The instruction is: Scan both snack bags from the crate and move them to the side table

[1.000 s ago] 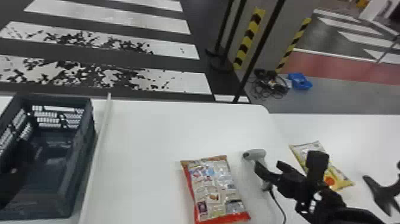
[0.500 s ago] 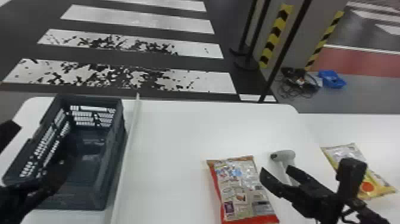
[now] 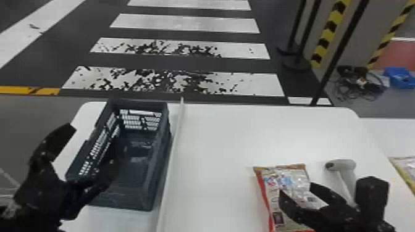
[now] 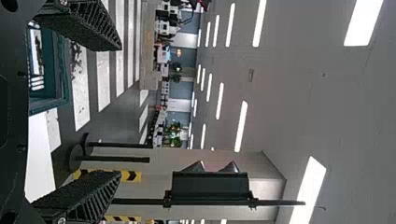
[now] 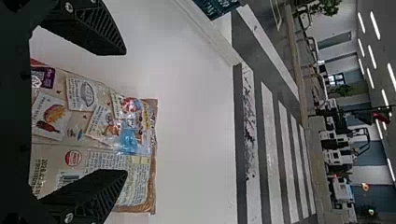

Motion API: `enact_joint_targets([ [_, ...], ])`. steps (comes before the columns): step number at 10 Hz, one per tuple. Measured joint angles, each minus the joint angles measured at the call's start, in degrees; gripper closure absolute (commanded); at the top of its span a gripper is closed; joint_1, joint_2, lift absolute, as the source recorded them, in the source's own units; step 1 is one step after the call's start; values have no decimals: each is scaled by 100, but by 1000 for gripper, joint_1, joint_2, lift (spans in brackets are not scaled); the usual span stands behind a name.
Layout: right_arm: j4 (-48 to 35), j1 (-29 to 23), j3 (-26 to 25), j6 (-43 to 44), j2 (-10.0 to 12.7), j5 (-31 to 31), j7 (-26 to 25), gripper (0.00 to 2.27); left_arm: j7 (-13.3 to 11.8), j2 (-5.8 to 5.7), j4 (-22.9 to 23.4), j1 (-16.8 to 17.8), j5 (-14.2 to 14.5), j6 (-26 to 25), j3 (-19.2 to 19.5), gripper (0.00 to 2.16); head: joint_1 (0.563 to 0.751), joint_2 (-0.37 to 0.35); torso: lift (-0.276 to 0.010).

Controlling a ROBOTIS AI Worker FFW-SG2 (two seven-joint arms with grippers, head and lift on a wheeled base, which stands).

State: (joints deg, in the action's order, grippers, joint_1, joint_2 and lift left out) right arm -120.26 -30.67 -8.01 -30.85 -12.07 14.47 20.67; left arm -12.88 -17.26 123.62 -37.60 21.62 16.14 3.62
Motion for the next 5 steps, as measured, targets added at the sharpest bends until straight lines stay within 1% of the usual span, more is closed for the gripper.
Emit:
enact_joint_targets([
  [3, 943, 489, 71, 295, -83, -151, 188, 93, 227, 20, -66, 42, -32, 24, -3, 39, 695, -14, -95],
  [4, 1238, 624, 72, 431, -118, -161, 302, 191, 289, 23, -67, 45, -71, 24, -10, 39, 695, -19, -95],
  [5, 1479, 713, 72, 566, -138, -164, 426, 377, 358, 24, -67, 50, -101, 24, -21, 39, 695, -21, -95],
])
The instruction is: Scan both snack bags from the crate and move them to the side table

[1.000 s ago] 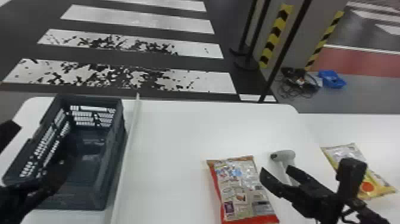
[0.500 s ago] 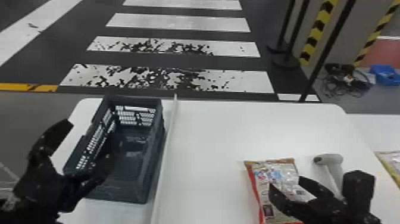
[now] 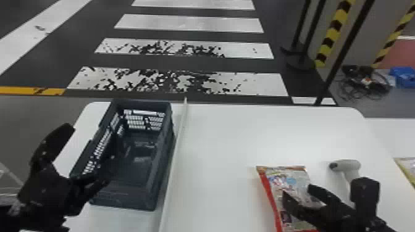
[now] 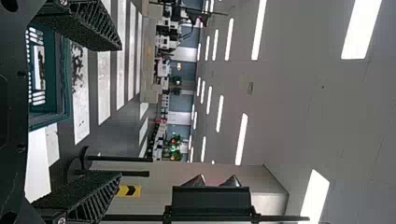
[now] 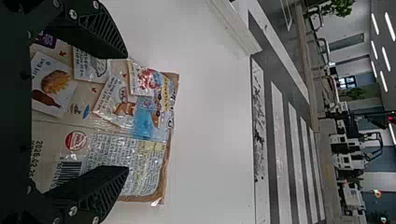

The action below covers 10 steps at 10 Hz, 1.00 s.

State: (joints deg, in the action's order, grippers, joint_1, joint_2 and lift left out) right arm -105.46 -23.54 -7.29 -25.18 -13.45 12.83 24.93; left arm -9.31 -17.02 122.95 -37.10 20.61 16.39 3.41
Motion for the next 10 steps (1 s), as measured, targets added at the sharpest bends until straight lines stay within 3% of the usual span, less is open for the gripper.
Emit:
enact_joint_targets([
  [1, 211, 76, 2, 68, -6, -3, 89, 839, 52, 1, 5, 2, -34, 0, -14, 39, 695, -23, -95],
  [2, 383, 162, 17, 9, -8, -30, 109, 1453, 63, 1, 9, 1, -62, -4, -27, 39, 695, -26, -95],
  [3, 469, 240, 31, -235, -18, -81, 92, 1764, 62, -1, 12, 0, -82, -15, -32, 39, 695, -31, -95],
  [4, 509, 291, 39, -450, -45, -142, 84, 2240, 61, -2, 15, -1, -90, -17, -34, 39, 695, -38, -95],
  [8, 627, 205, -42, -13, -78, 137, -83, 2243, 67, 3, -38, 0, -92, 0, -48, 39, 695, -49, -95],
  [10, 117, -41, -274, 217, -79, 363, -247, 2243, 70, 2, -52, 2, -92, 27, -45, 39, 695, -69, -95],
])
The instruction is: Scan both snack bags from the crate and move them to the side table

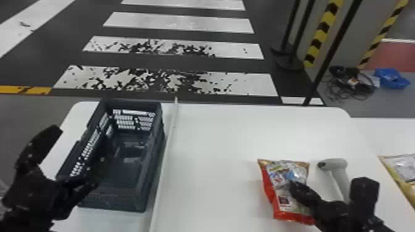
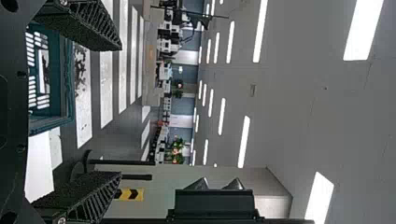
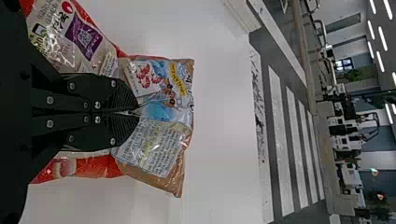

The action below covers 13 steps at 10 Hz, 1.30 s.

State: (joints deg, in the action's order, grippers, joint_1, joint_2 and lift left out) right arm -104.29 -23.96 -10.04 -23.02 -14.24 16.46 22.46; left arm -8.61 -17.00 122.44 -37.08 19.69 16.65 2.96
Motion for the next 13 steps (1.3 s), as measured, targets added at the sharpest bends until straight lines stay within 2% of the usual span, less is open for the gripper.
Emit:
enact_joint_targets([
  [3, -1298, -421, -772, -451, -127, 587, -1, 2243, 0, 7, -69, 13, 0, 86, -23, 39, 695, -104, -95],
  [4, -1431, -358, -1038, -595, -299, 513, -51, 2243, 0, 10, -89, 19, -2, 165, -60, 39, 695, -137, -95],
  [5, -1116, -80, -1286, -679, -586, 332, -69, 2243, 0, 4, -95, -7, -18, 236, -80, 39, 695, -198, -95],
  [6, -459, 282, -1507, -667, -982, 245, -69, 2243, 0, -11, -110, -39, -62, 265, -83, 39, 695, -277, -95],
  [7, 287, 626, -1655, -504, -1377, 176, -77, 2243, 7, -20, -160, -52, -85, 271, -79, 39, 695, -318, -95],
  [8, 1033, 950, -1690, -223, -1726, 22, -124, 2243, 9, -21, -215, -61, -97, 273, -77, 39, 695, -350, -95],
  [9, 1725, 1242, -1570, 158, -2027, -235, -249, 2243, 9, -16, -260, -74, -113, 283, -82, 39, 695, -350, -95],
  [11, 3160, 1932, -1006, 1175, -2457, -877, -528, 2243, 8, -28, -320, -84, -154, 289, -85, 39, 695, -350, -95],
  [13, 4803, 2831, -254, 2434, -2675, -1614, -995, 2243, 9, -80, -443, -85, -166, 485, -77, 39, 695, -350, -95],
])
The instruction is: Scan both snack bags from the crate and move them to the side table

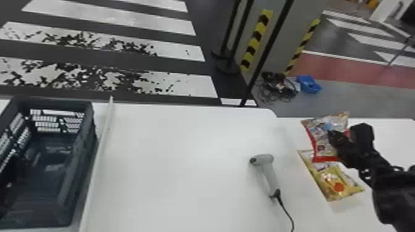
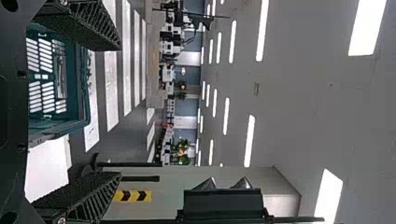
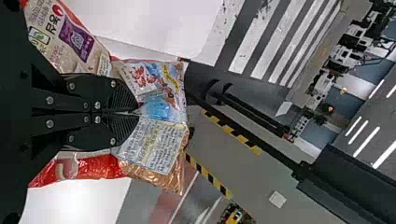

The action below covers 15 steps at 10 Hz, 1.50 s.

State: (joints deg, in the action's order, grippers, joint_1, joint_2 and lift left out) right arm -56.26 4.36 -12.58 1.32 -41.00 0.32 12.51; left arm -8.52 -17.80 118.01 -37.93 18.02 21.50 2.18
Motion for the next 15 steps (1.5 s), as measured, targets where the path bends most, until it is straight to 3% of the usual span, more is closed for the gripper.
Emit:
enact_joint_targets([
  [3, 1470, 876, 652, 709, -21, -946, -590, 2243, 14, -30, -529, 73, 40, 776, -54, 39, 695, -350, -95],
  [7, 1804, 995, 773, 322, -120, -1387, -966, 2236, 141, -69, -637, 197, 43, 1059, -209, 39, 695, -350, -95],
  [8, 1811, 890, 770, 301, -140, -1378, -1051, 1501, 141, -102, -635, 199, 49, 1067, -207, 39, 695, -350, -95],
  [9, 1811, 790, 767, 351, -140, -1294, -1162, -1, 141, -113, -648, 198, 52, 1070, -205, 39, 695, -350, -95],
  [15, 1702, 686, 744, 390, -120, -895, -1181, -1, 141, -105, -651, 155, 52, 1123, -221, 39, 695, -350, -95],
])
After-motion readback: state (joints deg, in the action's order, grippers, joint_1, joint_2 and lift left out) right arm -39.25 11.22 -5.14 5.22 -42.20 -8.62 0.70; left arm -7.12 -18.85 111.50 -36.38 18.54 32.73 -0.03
